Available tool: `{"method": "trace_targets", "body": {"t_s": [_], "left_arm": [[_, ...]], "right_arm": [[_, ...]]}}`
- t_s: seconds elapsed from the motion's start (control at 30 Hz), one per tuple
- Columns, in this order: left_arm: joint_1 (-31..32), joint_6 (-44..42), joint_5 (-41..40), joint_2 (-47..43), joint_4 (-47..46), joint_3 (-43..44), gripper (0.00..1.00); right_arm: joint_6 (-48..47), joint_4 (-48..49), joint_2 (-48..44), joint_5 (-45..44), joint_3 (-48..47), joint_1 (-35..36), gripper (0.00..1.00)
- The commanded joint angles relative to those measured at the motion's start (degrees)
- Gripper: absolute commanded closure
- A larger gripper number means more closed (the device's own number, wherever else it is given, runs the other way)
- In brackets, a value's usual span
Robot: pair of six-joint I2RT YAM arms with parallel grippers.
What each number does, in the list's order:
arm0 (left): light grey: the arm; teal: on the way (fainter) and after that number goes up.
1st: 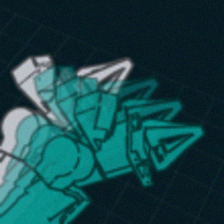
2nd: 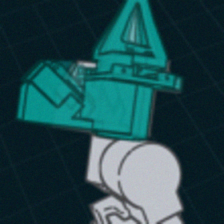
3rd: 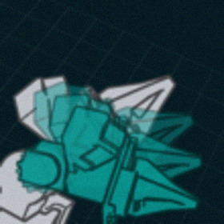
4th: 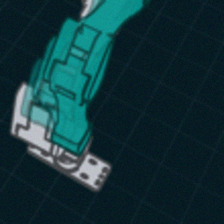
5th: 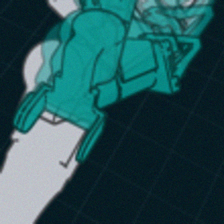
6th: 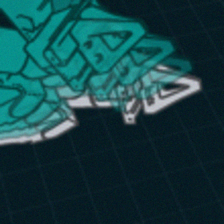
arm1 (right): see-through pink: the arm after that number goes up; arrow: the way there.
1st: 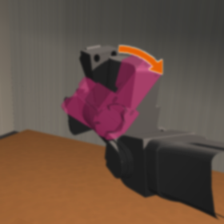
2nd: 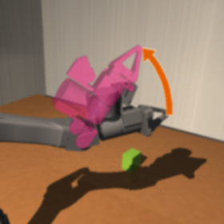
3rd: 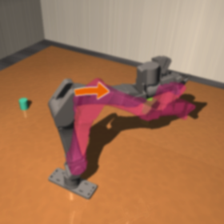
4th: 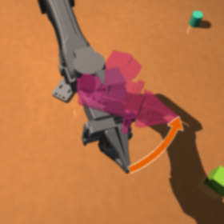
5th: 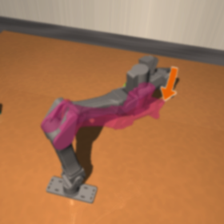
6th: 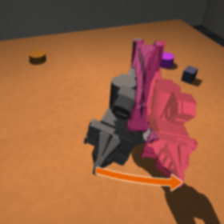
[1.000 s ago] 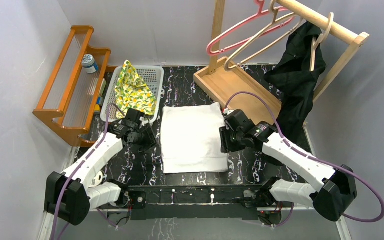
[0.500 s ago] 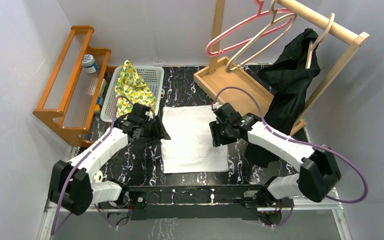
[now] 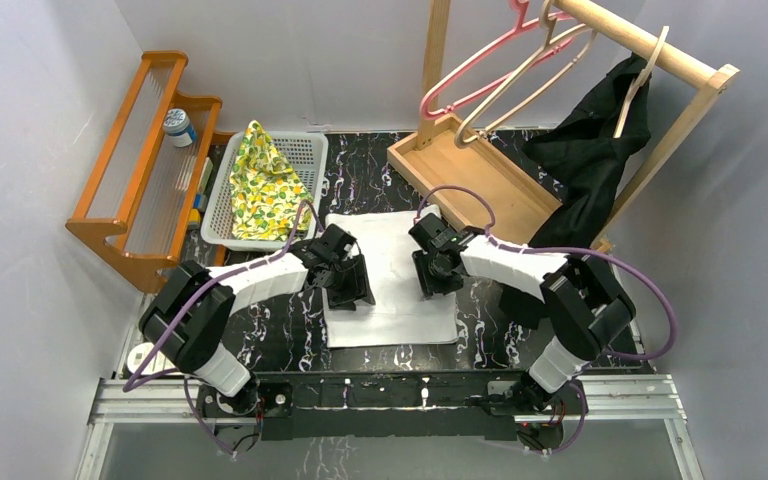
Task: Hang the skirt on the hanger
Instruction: Adjust the skirt at the center of the board.
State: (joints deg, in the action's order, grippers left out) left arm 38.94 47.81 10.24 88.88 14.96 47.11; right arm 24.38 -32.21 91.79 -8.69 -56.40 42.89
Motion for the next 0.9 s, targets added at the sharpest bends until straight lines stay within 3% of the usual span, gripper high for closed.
{"method": "trace_targets", "body": {"t_s": [0.0,0.4,0.87], "left_arm": [[1.59,0.7,-2.58,1.66,-1.16,-1.72,0.49],[1.76,-0.09,-7.86,1.0,4.2,-3.0,0.48],[-0.19,-4.7,-13.22,-3.26,15.18,-1.35,0.46]], "right_arm": [[0.67,1.68,1.14,0.07,1.18,0.54,0.49],[-0.87,0.3,1.34,14.48,6.88,2.34,0.5],[4.3,4.21,-5.46,21.02,11.56,7.61,0.5]]}}
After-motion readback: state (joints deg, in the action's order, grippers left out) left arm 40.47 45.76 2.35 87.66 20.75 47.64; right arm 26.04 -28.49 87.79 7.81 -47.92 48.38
